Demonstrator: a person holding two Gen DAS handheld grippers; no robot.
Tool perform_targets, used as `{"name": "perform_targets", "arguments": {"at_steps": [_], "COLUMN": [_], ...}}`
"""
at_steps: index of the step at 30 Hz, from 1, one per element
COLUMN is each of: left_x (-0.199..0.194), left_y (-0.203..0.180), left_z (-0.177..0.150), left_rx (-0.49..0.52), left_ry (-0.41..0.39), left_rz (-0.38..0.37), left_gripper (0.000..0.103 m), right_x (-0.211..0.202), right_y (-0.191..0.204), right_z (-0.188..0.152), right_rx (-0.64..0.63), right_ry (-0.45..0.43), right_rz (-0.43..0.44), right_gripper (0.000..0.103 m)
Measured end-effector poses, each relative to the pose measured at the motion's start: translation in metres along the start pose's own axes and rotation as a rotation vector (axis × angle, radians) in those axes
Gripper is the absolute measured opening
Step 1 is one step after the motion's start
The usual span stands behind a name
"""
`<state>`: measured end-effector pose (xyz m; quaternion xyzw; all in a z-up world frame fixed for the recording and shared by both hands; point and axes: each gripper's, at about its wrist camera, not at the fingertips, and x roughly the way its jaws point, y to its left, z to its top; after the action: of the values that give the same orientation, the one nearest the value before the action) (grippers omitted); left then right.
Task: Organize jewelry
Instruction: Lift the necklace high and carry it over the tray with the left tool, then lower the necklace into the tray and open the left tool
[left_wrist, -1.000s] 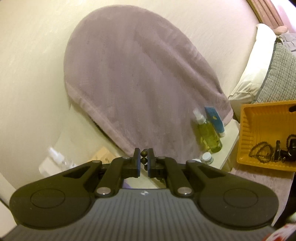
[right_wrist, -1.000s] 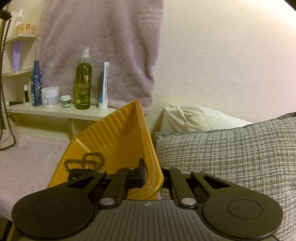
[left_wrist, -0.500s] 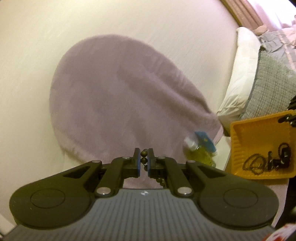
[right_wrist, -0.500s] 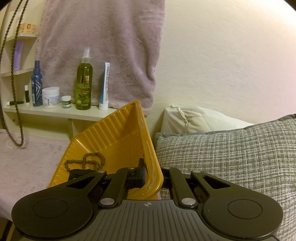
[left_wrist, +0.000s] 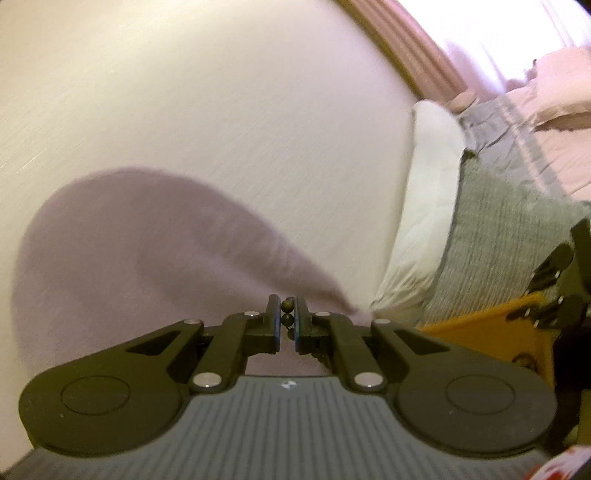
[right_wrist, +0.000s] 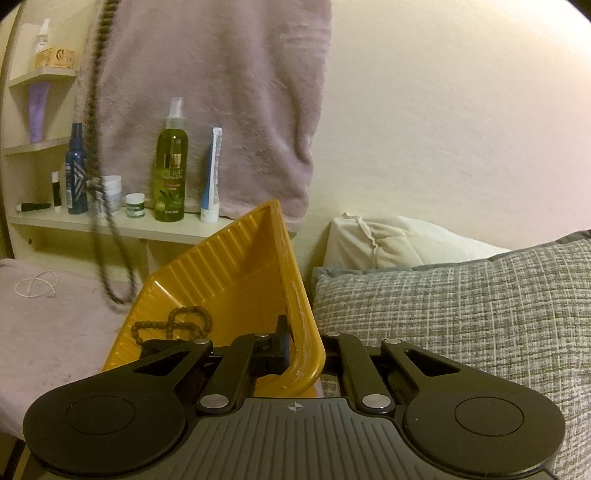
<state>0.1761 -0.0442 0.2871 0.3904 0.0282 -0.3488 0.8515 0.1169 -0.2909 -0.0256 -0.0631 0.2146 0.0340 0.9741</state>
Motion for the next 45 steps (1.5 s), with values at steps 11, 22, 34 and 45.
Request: {"name": "perform_targets", "arguments": {"at_steps": [11,22,34,45], "left_x": [0.046,0.095,0.123,0.148], "left_y": [-0.051,-0.120,-0.155,-0.177], "left_z": [0.013,-0.023,-0.049,-0.080], "left_rx": [0.053,0.247,0.306,0.143], "left_ry": [-0.018,0.107,0.114,0.168], "left_rz": [-0.134,-0.252,-0.348,-0.436], "left_gripper": [0.006,0.006,0.006,0.006], "right_x": [0.002,0.002,0.003,0.003], "right_y": [-0.001,-0.002,-0.003,-0.003], "right_z": [0.000,-0.001,-0.002,-0.003], "right_rx": [0.005,0.008,0.016,0.019], "right_ry": [0.001,0.001,0.006,0.007], "right_rz": [0.001,0.003,0.002,0.002], "right_gripper": [0.007,0.007,0.007,0.007]}}
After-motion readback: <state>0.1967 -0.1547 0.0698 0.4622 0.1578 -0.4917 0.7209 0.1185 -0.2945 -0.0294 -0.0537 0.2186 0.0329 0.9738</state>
